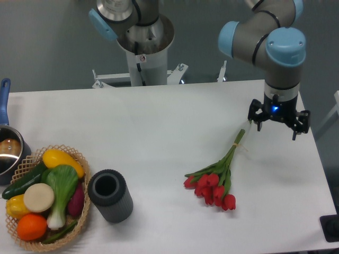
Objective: Pick up the flowers from the table
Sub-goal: 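Move the open gripper down over the green tulip stems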
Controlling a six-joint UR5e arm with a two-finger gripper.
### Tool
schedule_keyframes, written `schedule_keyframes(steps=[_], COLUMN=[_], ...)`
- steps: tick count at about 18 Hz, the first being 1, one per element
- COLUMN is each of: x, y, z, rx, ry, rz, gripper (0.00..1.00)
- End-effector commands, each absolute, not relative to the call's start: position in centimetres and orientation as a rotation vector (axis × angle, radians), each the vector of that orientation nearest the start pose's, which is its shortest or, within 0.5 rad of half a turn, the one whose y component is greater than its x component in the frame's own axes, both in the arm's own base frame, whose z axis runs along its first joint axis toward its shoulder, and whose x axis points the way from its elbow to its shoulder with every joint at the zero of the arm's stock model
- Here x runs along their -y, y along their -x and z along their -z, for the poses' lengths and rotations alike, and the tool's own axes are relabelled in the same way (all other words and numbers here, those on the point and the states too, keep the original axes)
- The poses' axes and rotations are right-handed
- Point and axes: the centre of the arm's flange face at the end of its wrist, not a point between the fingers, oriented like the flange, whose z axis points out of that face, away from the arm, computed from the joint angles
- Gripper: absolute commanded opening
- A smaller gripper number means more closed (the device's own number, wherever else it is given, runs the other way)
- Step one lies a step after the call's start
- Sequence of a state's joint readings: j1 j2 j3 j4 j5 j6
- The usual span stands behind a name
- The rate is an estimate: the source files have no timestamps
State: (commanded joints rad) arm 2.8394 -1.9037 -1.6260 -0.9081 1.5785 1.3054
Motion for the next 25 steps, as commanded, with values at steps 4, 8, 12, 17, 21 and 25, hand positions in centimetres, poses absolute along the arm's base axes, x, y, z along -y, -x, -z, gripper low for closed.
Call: schedule_keyframes(steps=[4,8,12,17,21,25], x=[-31.2,-31.3,-31.3,-31.6,-34.4,-38.0], y=[55.8,54.6,52.6,49.2,48.1,46.9], z=[-34.7,-33.0,-31.3,-27.2,-25.8,-24.3], rx=[-0.05,-0.055,-0.06,-0.087,-0.162,-0.205], ry=[3.041,3.056,3.07,3.061,3.06,3.058], rz=[-0.408,-0.357,-0.313,-0.297,-0.272,-0.24], gripper=[1.0,1.0,1.0,1.0,1.0,1.0])
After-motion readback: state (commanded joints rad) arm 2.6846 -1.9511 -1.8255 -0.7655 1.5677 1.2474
